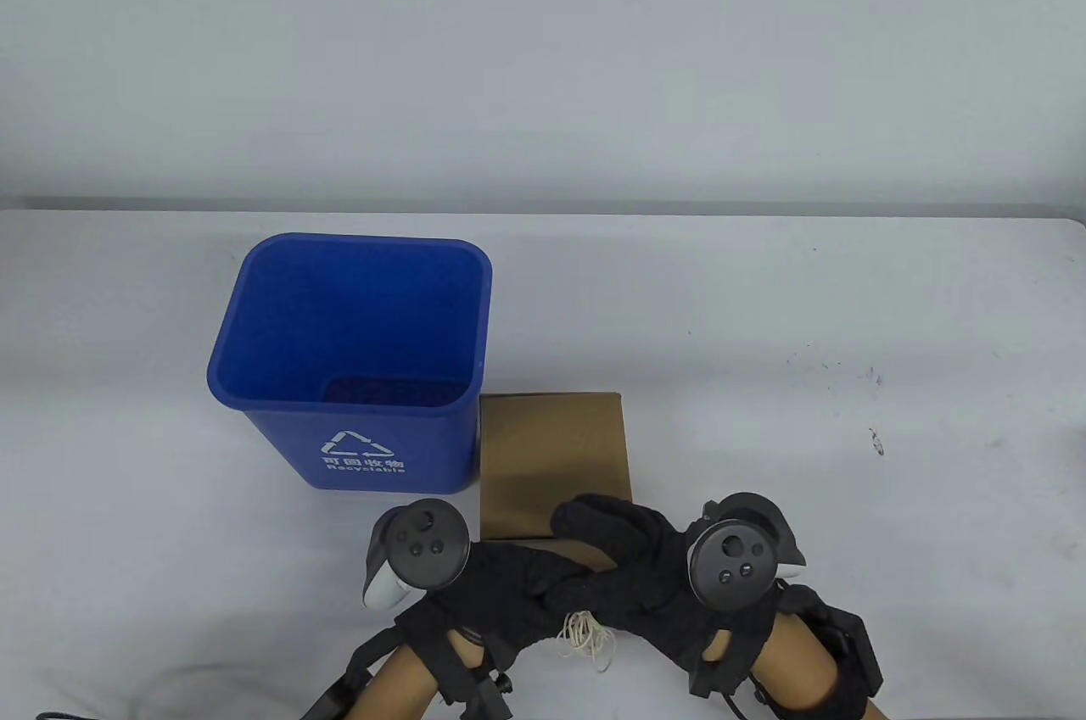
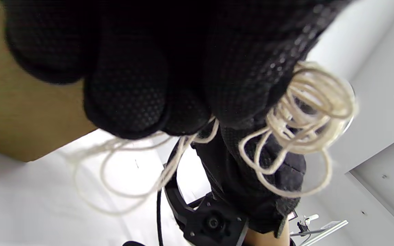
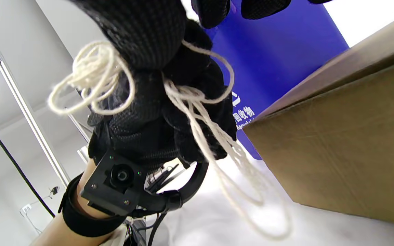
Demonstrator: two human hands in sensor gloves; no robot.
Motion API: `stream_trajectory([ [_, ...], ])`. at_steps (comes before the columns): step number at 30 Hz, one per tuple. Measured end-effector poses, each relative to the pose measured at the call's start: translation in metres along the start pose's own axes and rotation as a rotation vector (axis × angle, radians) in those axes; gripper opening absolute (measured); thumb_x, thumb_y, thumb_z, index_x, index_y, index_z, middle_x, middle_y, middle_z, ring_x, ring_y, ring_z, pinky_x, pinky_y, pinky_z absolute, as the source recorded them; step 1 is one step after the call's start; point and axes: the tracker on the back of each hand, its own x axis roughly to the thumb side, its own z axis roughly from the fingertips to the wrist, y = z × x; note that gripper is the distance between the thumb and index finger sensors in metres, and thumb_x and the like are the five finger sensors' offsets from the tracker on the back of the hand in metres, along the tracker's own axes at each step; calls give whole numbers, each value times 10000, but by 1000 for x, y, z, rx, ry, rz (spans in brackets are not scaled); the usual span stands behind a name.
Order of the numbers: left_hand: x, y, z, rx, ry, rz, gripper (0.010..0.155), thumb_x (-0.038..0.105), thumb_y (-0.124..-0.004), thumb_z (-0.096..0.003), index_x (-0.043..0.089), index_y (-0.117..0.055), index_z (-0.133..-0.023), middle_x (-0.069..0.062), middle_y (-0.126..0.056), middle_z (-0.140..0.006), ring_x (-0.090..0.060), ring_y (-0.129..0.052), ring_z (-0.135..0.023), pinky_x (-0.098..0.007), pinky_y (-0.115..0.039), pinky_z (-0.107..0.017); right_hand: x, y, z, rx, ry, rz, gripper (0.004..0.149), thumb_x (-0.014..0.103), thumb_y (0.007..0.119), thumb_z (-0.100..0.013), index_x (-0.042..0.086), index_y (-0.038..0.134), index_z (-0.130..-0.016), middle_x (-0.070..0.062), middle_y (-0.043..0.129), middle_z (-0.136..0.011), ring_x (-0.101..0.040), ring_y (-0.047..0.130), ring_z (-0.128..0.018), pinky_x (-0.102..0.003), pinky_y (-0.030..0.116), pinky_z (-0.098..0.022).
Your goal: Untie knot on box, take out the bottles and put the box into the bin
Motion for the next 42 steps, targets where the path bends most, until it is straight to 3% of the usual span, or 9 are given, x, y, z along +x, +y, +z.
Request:
stream_trajectory([
  [4,-2,3,3,41,12,45,419,368,-984,-411,195,-933,-790,-39,-1032,-614,-288,-1059,-436,-490,-865,-408,1,1,0,23,26,15,544,193,690,-490,349,602,-1004,-131,184,-1133,-530,305,-1007,-734,334,-677],
  [6,-1,6,5,70,11,51,420,382,-980,-417,199,-934,-791,-38,-1031,-620,-294,-1057,-443,-497,-861,-416,0,2,0,-21,15,2,555,192,714,-483,352,598,-1002,-134,192,-1130,-526,326,-1004,-731,348,-674],
  [12,-4,11,11,213,18,54,409,384,-984,-407,197,-954,-770,-35,-1042,-602,-288,-1063,-434,-490,-870,-412,-4,3,-1,-68,26,19,617,245,740,-493,360,470,-1036,-141,147,-1123,-520,336,-1001,-723,359,-674],
  [17,-4,20,17,309,4,26,403,380,-981,-411,201,-954,-771,-43,-1039,-608,-296,-1059,-442,-497,-864,-418,-11,-8,5,-196,54,-8,682,301,752,-495,279,377,-1065,-166,176,-1119,-514,391,-991,-712,400,-668],
  [25,21,22,28,445,-63,-421,399,389,-978,-407,218,-957,-768,-33,-1041,-605,-287,-1060,-444,-495,-867,-422,-29,-23,17,-286,319,166,613,334,730,-503,134,521,-1045,-213,337,-1101,-536,453,-963,-715,436,-644],
  [29,30,22,34,520,-103,-511,397,390,-980,-406,222,-960,-766,-31,-1041,-606,-288,-1059,-448,-496,-866,-426,-39,-24,21,-234,497,293,632,367,715,-506,126,505,-1050,-220,314,-1104,-552,420,-966,-721,418,-644],
  [34,42,31,47,671,-139,-605,401,392,-988,-399,223,-965,-761,-33,-1043,-604,-287,-1060,-447,-495,-868,-425,-58,-21,26,-171,655,276,660,389,702,-507,116,467,-1061,-231,273,-1102,-568,382,-963,-722,396,-641],
  [37,50,41,55,748,-116,-641,400,393,-992,-397,223,-969,-759,-34,-1046,-602,-291,-1061,-446,-495,-868,-426,-79,-11,32,-11,835,247,721,427,679,-513,114,360,-1078,-237,177,-1101,-583,298,-970,-732,345,-645],
  [42,69,51,57,804,-101,-755,400,393,-995,-397,223,-972,-759,-28,-1048,-604,-288,-1064,-451,-496,-869,-430,-101,0,31,82,843,248,749,439,672,-510,126,295,-1076,-226,139,-1095,-577,284,-970,-726,337,-645],
])
